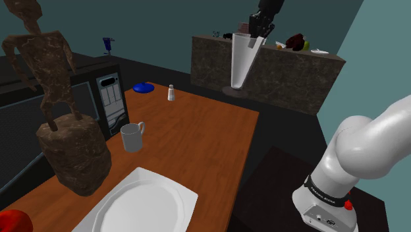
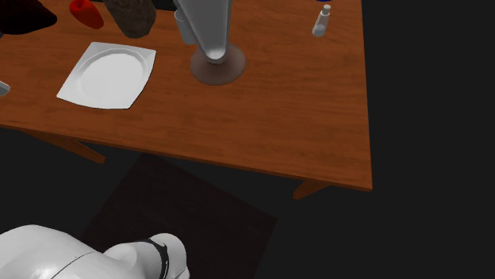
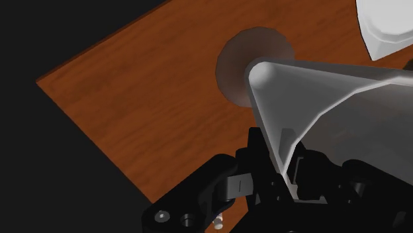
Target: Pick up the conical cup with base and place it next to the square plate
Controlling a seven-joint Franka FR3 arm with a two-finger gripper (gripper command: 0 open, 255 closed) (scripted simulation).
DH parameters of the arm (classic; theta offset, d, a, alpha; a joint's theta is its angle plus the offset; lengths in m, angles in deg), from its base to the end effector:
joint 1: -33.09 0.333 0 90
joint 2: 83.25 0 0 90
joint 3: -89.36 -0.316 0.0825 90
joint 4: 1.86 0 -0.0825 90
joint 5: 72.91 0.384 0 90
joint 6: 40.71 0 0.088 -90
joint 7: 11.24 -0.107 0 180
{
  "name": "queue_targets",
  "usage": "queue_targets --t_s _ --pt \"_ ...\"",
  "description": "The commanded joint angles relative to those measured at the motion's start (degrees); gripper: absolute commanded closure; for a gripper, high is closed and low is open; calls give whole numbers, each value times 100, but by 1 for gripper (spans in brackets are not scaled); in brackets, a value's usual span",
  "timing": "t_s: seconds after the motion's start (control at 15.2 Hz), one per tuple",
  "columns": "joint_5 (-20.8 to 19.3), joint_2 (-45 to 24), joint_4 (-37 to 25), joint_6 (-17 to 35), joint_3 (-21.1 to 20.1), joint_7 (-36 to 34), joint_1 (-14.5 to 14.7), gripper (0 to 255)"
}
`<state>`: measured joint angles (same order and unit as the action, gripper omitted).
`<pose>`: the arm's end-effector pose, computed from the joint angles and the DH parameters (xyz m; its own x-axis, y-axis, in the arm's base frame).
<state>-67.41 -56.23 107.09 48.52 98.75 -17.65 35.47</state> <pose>0.3974 -0.0581 0.6907 0.9701 -0.2203 0.1019 -0.1997 -0.9630 -0.1810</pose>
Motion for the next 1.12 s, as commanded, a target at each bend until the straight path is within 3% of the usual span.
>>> queue_targets --t_s 0.0,0.53,1.06 --pt "45 203 203 37 -233 -293 60 255" --pt "344 783 688 86 -1131 -1373 307 255" --pt "727 983 768 157 -2066 -2467 570 255"
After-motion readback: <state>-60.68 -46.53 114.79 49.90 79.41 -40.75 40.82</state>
